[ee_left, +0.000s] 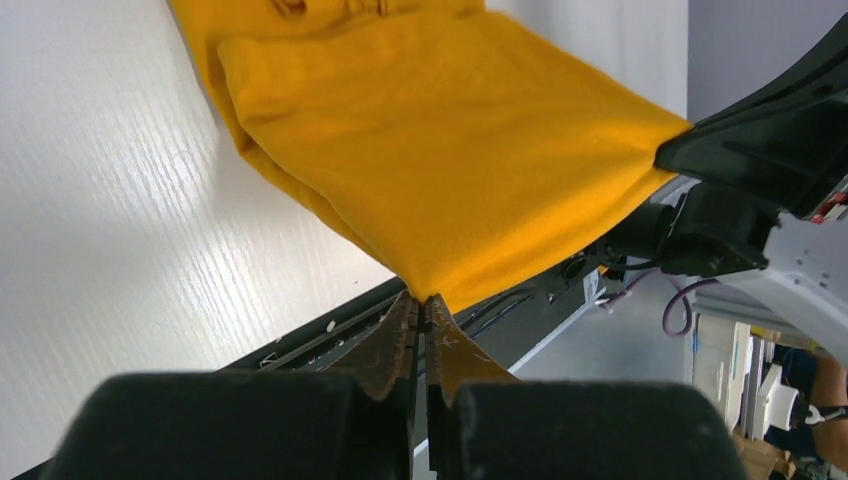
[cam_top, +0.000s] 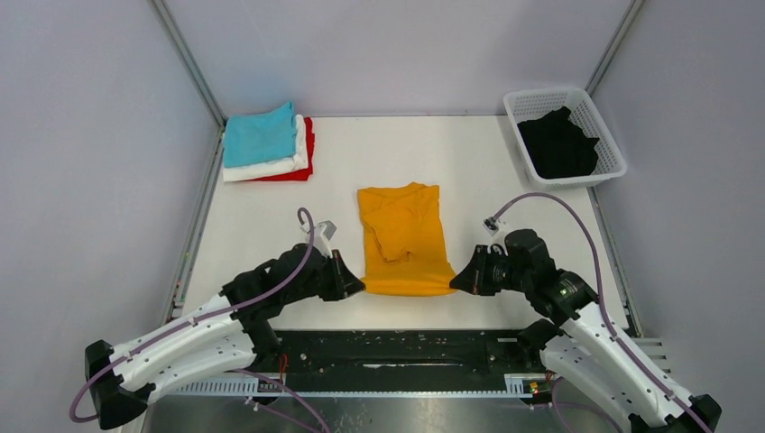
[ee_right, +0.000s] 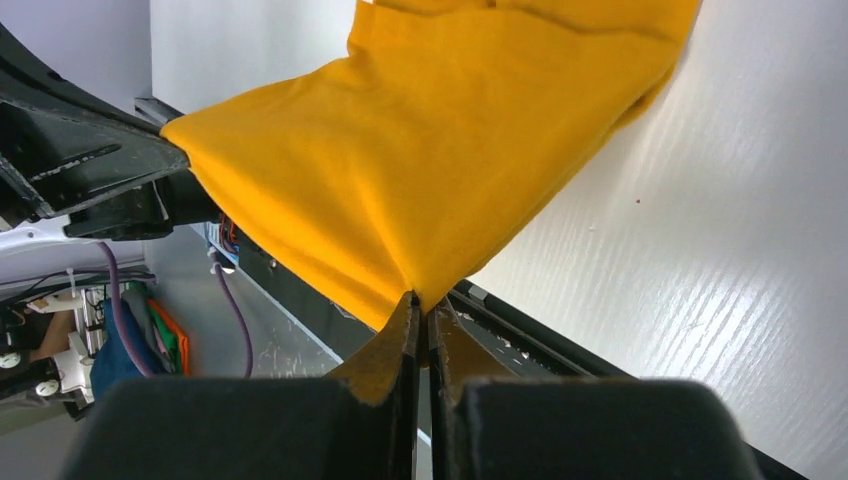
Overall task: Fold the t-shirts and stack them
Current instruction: Fold the long partially folded tshirt into a neat square
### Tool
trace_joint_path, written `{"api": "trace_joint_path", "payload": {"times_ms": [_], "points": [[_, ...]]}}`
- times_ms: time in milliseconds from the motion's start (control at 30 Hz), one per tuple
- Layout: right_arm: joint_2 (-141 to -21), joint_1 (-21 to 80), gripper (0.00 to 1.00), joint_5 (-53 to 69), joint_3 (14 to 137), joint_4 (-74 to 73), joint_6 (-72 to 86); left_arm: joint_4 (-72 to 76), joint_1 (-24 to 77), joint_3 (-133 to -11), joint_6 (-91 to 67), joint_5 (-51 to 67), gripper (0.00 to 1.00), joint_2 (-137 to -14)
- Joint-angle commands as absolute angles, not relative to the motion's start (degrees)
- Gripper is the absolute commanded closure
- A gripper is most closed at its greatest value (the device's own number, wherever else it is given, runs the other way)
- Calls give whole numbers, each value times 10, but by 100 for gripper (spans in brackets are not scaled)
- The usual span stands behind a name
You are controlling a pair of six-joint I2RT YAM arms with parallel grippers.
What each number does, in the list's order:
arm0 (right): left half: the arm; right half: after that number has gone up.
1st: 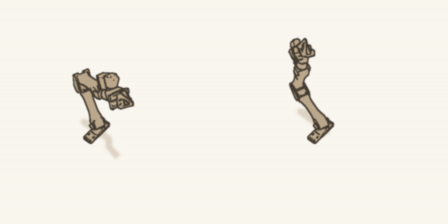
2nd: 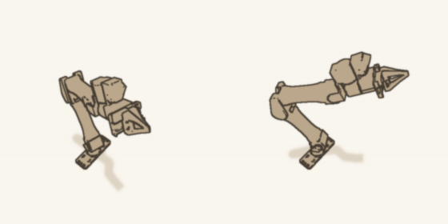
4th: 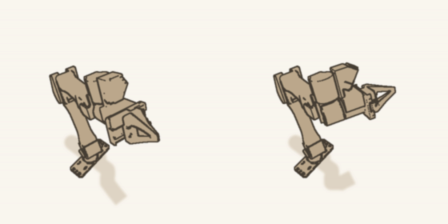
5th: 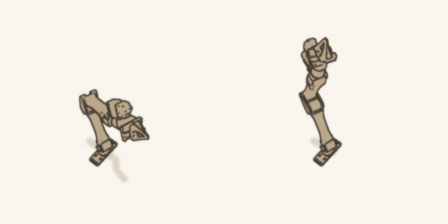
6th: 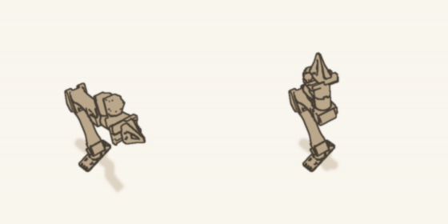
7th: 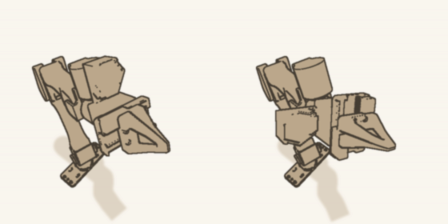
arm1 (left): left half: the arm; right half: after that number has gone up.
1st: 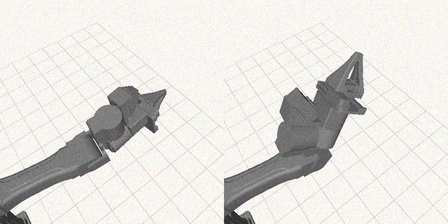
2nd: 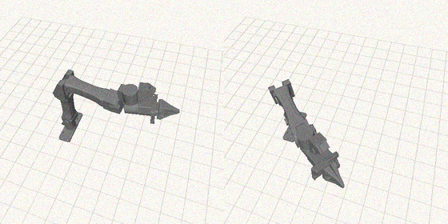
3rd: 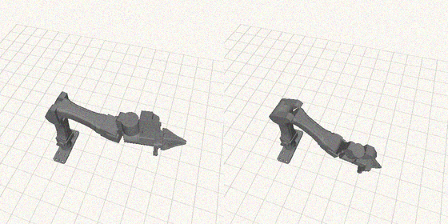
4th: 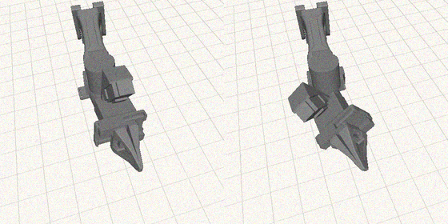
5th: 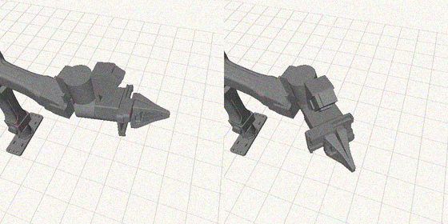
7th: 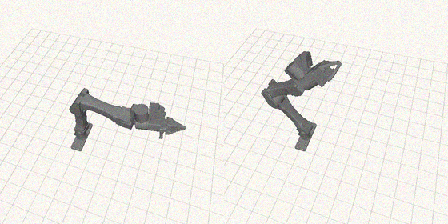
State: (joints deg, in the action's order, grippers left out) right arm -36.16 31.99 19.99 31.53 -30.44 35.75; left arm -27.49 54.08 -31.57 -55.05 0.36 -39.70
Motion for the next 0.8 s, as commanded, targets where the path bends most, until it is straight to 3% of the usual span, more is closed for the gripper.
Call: {"api": "trace_joint_path", "payload": {"times_ms": [0,133,300,767], "points": [[-378,323,98,181,359,-327,340,-310,541,-378,-529,-64,100,-392],[-430,323,98,126,423,-322,324,-300,519,-406,-508,-119,100,-425],[-512,310,97,97,498,-306,301,-228,422,-428,-475,-63,100,-475],[-751,148,99,293,600,-197,285,-177,272,-579,-396,-25,100,-696]]}}
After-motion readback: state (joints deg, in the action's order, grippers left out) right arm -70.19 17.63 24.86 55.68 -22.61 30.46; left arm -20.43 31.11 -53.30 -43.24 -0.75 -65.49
